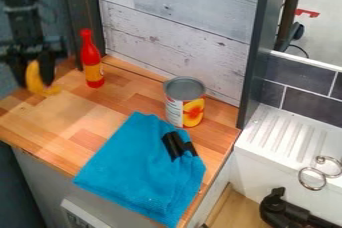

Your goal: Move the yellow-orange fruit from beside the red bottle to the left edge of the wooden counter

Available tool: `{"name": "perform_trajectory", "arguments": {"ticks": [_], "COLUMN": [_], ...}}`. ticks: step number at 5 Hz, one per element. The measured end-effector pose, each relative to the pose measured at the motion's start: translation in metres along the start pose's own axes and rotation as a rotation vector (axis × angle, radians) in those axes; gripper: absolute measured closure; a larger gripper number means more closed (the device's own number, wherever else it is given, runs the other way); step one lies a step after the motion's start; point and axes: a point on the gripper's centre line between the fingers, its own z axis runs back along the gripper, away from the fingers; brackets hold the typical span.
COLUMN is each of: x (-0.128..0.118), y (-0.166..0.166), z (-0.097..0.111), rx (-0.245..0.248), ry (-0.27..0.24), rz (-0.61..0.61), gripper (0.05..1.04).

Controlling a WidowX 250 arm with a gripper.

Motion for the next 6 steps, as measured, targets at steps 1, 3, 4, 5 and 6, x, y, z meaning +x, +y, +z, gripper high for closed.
{"name": "perform_trajectory", "arguments": {"ticks": [1,3,4,5,6], "x": [0.008,0.027,0.031,0.032,0.027], "y": [0.018,0.032,0.04,0.041,0.044], "z": [-0.015,-0.047,-0.051,-0.057,-0.056], "rx": [0.08,0.085,0.091,0.08,-0.017], "ry": [0.039,0.031,0.015,0.025,0.054], "rz": [-0.025,-0.091,-0.078,-0.078,0.001], "gripper": [0.599,0.599,0.598,0.547,0.219]}}
